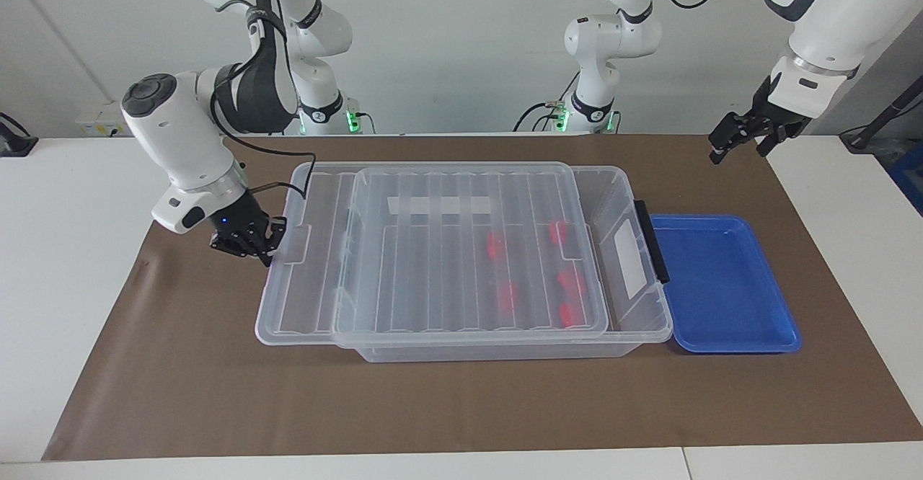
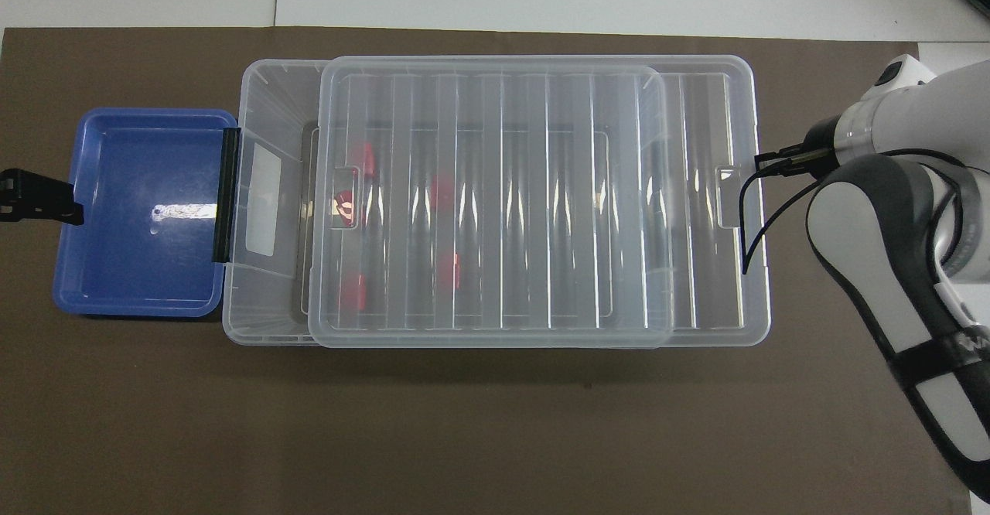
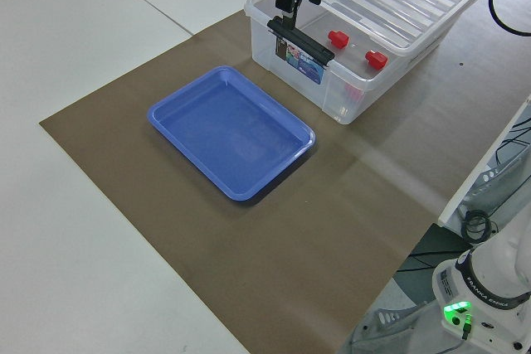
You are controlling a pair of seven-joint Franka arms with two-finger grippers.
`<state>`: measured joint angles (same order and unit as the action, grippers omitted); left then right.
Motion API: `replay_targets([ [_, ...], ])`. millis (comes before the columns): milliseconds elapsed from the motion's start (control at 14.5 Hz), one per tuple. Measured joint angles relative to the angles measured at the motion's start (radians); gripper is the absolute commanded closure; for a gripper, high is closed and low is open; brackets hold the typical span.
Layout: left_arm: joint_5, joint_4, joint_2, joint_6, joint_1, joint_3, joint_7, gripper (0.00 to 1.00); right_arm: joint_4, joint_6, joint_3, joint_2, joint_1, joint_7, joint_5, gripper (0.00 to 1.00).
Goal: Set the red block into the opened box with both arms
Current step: 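Push the clear lid back over the box with the right gripper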
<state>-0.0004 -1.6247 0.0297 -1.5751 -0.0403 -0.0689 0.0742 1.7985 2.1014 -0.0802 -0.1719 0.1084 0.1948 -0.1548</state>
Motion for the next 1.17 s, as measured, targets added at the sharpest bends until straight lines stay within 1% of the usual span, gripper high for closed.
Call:
replay_targets([
  [344, 0.000, 0.000, 0.000, 0.000, 0.000, 0.000, 0.000, 0.00, 0.014, 0.016, 0.001, -0.003, 0.056, -0.064, 0.000, 1.00],
  [756, 0.000, 0.000, 0.000, 0.000, 0.000, 0.000, 0.000, 0.00, 0.016, 0.022, 0.001, -0.005, 0.082, -0.081, 0.000, 1.00],
  [1169, 0.000, 0.000, 0.000, 0.000, 0.000, 0.000, 0.000, 0.00, 0.021, 0.023, -0.002, -0.006, 0.086, -0.082, -0.072, 1.00],
])
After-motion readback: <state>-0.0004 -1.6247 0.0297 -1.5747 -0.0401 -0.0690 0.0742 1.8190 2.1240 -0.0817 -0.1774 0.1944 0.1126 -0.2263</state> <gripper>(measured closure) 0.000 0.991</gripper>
